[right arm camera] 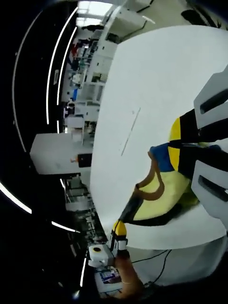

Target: Fold the garment on the visible template until the final outline fits inside the template.

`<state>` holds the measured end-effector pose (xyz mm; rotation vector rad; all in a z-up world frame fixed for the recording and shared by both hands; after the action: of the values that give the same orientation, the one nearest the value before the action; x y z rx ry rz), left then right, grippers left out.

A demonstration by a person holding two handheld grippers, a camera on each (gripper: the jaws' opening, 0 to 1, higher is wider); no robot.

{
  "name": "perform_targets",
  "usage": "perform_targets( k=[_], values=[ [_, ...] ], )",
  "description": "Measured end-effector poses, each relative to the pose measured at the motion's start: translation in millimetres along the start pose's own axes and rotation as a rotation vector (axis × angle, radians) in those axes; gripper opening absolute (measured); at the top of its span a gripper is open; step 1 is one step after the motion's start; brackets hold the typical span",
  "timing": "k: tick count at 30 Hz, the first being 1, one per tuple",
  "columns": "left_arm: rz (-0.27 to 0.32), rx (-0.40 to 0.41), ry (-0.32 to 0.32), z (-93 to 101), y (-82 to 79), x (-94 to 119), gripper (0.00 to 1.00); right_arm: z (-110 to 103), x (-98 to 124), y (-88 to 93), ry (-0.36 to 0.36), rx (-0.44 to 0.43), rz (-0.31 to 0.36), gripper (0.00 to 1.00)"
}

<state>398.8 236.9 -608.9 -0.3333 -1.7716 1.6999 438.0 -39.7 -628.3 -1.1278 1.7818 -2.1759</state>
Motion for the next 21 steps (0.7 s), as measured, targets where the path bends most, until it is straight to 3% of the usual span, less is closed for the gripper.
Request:
perform_targets(
  k=[8, 13, 21],
  values=[
    [0.024, -0.006, -0.027, -17.5, -15.4, -7.7, 0.00, 6.8, -3.7, -23.4, 0.061, -0.040, 0.073, 0.00],
    [0.069, 0.013, -0.076, -37.8, -27.9, -16.9, 0.00, 18.3, -10.0, -38.7, 0.127, -0.059, 0.116, 0.00],
    [0.096, 0.051, -0.150, -65.9, -27.9, -43.9, 0.00, 36.4, -35.3, -45.5, 0.216, -0.130, 0.158, 0.00]
  ],
)
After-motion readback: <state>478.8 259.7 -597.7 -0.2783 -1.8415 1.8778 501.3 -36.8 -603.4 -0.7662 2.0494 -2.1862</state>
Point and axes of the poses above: the point that each gripper's makers call its tool centre point, and the gripper's own axes: x roughly backward along the fingers, z roughly to its right, y roughly out of its underside, the point moved 3 cm from there along x, roughly backward along the fingers, and after that the axes turned 6 degrees about y, right-handed, at the moved point
